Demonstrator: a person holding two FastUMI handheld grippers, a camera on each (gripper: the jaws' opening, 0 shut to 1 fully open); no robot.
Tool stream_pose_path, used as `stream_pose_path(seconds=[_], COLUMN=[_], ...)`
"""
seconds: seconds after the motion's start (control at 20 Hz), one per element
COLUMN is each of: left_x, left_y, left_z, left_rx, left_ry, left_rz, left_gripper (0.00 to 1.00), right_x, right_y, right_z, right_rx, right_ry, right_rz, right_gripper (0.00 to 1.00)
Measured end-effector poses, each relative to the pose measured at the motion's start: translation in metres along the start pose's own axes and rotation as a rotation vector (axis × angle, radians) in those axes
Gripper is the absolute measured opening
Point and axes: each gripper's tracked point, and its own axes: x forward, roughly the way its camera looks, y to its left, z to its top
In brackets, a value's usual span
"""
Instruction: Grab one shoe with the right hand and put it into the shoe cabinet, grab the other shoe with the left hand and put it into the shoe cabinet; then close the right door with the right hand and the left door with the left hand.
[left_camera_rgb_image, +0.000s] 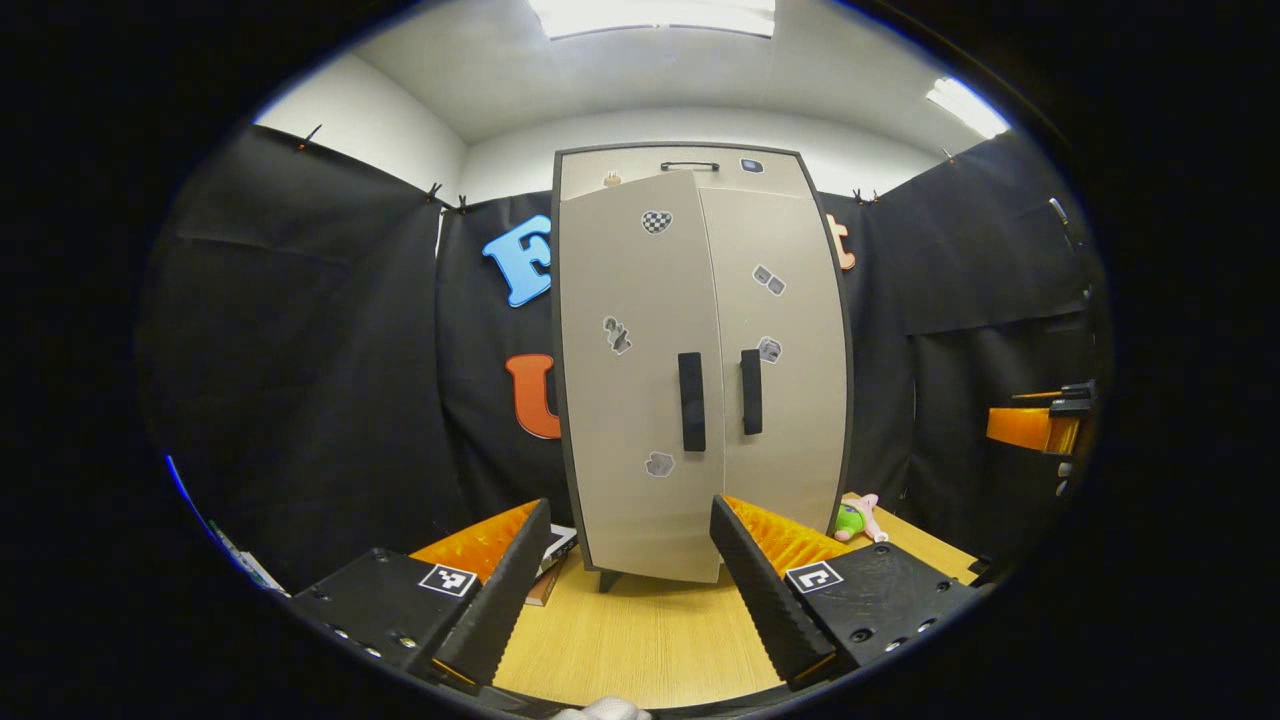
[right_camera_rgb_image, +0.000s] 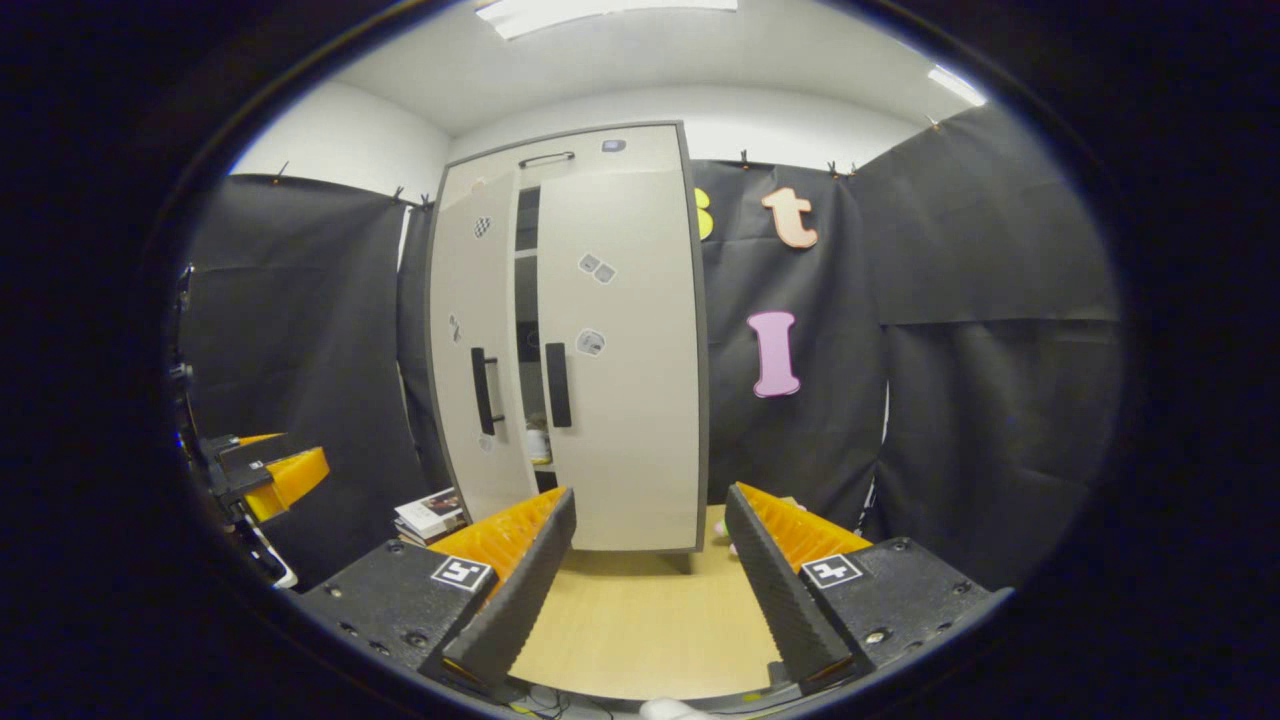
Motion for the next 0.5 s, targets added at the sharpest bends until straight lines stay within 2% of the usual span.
stream_pose_path(seconds=[0.05, 0.15, 0.2, 0.25, 0.3, 0.4, 0.5], left_x=[-0.004, -0.009, -0.011, -0.014, -0.015, -0.016, -0.018], left_y=[0.0, 0.002, 0.005, 0.009, 0.011, 0.014, 0.015], left_z=[-0.001, -0.005, -0.006, -0.008, -0.009, -0.011, -0.011], left_rx=[-0.012, -0.027, -0.03, -0.031, -0.033, -0.043, -0.05], left_ry=[0.004, 0.016, 0.018, 0.023, 0.025, 0.031, 0.036], left_rz=[0.004, 0.003, 0.009, 0.018, 0.029, 0.04, 0.047], left_gripper=[0.96, 0.96, 0.96, 0.96, 0.96, 0.96, 0.96], right_x=[-0.001, -0.002, -0.003, -0.003, -0.004, -0.004, -0.005], right_y=[0.001, 0.003, 0.002, 0.001, 0.001, 0.002, 0.002], right_z=[-0.001, -0.002, -0.003, -0.005, -0.006, -0.009, -0.007], right_rx=[-0.001, 0.003, 0.001, 0.0, 0.001, 0.004, 0.002], right_ry=[0.002, 0.003, 0.002, 0.004, 0.007, 0.015, 0.016], right_rz=[0.002, 0.006, 0.004, 0.001, 0.0, 0.003, 0.004], right_gripper=[0.94, 0.94, 0.98, 0.94, 0.98, 0.98, 0.94])
